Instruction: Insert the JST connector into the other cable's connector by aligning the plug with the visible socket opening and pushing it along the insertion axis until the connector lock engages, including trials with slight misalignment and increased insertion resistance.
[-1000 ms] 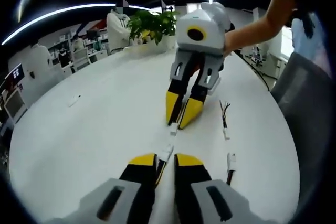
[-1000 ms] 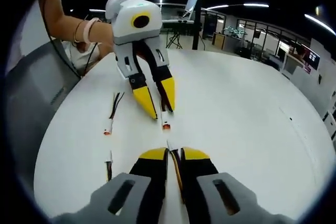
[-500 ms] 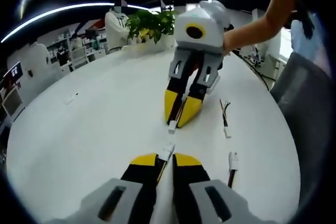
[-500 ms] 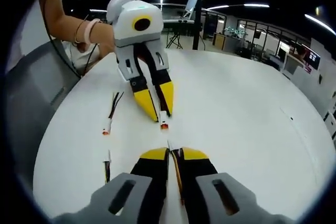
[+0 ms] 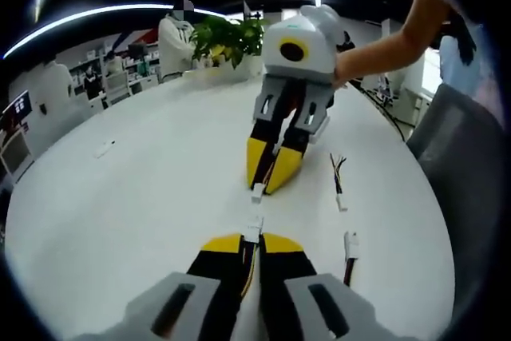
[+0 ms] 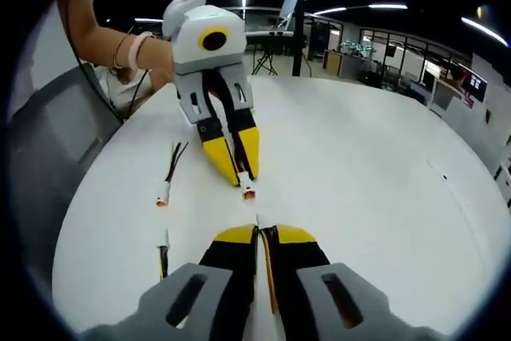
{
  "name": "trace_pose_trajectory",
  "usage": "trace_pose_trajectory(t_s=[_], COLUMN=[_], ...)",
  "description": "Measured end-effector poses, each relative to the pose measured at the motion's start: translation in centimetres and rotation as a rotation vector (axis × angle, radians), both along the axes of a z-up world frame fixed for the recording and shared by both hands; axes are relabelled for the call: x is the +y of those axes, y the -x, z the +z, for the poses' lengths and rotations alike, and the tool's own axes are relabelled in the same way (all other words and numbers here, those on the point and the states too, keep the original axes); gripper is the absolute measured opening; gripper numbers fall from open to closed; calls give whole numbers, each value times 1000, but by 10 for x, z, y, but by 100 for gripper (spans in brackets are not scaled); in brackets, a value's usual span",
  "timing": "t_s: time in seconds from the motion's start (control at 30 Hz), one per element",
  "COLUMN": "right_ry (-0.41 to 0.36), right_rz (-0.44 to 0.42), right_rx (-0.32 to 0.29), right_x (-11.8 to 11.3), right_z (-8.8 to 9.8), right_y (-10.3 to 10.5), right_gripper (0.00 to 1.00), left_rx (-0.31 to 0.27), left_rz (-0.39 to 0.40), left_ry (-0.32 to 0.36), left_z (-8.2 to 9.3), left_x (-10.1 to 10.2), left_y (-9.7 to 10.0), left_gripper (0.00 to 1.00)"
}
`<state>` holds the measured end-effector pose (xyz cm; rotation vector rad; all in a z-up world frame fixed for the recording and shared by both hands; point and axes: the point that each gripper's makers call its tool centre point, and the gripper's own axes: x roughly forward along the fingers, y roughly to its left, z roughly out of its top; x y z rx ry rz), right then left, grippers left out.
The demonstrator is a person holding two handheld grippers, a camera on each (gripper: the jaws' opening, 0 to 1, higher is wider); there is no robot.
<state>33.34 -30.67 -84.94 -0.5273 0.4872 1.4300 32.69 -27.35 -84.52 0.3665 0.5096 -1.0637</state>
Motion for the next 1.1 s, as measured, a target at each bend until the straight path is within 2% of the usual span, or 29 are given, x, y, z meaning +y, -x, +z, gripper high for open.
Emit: trace_pose_trajectory(t_s=[0.13, 0.3, 0.5, 0.63, 0.93, 1.1], right_ry=[-1, -4, -2, -13, -33, -44], right_rz=[-4, -11, -26, -41, -19, -4], right_rx=[8, 15, 22, 25, -9, -35], right_x=[-1, -1, -3, -4, -3, -1], right_z=[0, 1, 2, 9, 32, 45], right_y=[0, 0, 0, 0, 8, 11], right_gripper=[4, 4, 4, 4, 4, 4], left_rx=[1, -25, -6, -20, -74, -102], left_rz=[4, -20, -11, -19, -40, -73], left_ry=[10, -11, -2, -16, 3, -20], left_z=[0, 1, 2, 5, 31, 40], left_x=[0, -1, -2, -2, -7, -10], left_y=[-1, 0, 2, 2, -1, 3], left_gripper=[0, 0, 0, 0, 0, 0])
